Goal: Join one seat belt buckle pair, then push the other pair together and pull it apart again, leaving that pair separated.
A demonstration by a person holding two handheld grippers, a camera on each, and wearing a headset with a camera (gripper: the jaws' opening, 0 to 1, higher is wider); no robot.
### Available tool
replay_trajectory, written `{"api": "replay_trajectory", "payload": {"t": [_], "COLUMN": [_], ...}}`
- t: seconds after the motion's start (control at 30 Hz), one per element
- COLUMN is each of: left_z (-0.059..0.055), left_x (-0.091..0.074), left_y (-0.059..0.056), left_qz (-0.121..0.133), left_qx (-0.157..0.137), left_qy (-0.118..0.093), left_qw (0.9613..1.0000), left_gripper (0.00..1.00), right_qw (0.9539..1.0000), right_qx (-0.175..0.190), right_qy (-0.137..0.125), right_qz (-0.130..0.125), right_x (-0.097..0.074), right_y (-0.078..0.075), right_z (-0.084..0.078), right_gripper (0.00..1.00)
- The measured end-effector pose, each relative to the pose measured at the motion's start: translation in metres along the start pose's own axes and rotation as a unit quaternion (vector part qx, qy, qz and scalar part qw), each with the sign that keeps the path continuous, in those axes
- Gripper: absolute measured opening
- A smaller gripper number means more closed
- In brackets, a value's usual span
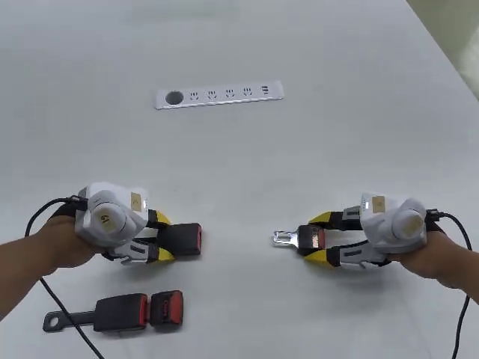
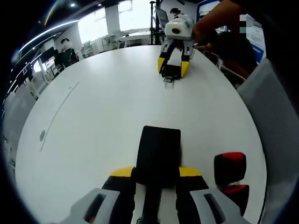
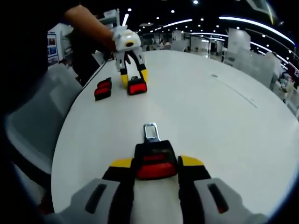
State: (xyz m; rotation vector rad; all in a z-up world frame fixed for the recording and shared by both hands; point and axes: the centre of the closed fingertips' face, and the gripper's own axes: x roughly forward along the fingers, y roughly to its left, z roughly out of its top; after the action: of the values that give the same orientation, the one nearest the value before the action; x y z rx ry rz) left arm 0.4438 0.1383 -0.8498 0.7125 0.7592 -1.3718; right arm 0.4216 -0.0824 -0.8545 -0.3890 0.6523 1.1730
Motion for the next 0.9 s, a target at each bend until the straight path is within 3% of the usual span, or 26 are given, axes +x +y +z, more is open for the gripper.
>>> {"api": "replay_trajectory", "payload": {"t": [0.3, 0.4, 0.9], "left_z": [0.000, -0.001, -0.006], "left_x": [0.000, 0.000, 0.002], "left_y": [-0.001, -0.001, 0.002], "left_qz": [-0.010, -0.016, -0.026], "left_qx": [-0.004, 0.009, 0.014], "left_qy": [0.009, 0.019, 0.038], "left_qw": [0.9999, 0.9997, 0.9988], "left_gripper": [0.34, 0.34, 0.34], "right_qw": [0.9999, 0.9999, 0.9992], "right_qx": [0.002, -0.001, 0.002], "right_qy": [-0.010, -0.011, -0.034], "right_qz": [0.005, 0.005, 0.022], "right_x": [0.001, 0.002, 0.031], "right_y": [0.001, 0.002, 0.013], "right_z": [0.000, 0.001, 0.026], "right_gripper": [0.37, 0.37, 0.37]}}
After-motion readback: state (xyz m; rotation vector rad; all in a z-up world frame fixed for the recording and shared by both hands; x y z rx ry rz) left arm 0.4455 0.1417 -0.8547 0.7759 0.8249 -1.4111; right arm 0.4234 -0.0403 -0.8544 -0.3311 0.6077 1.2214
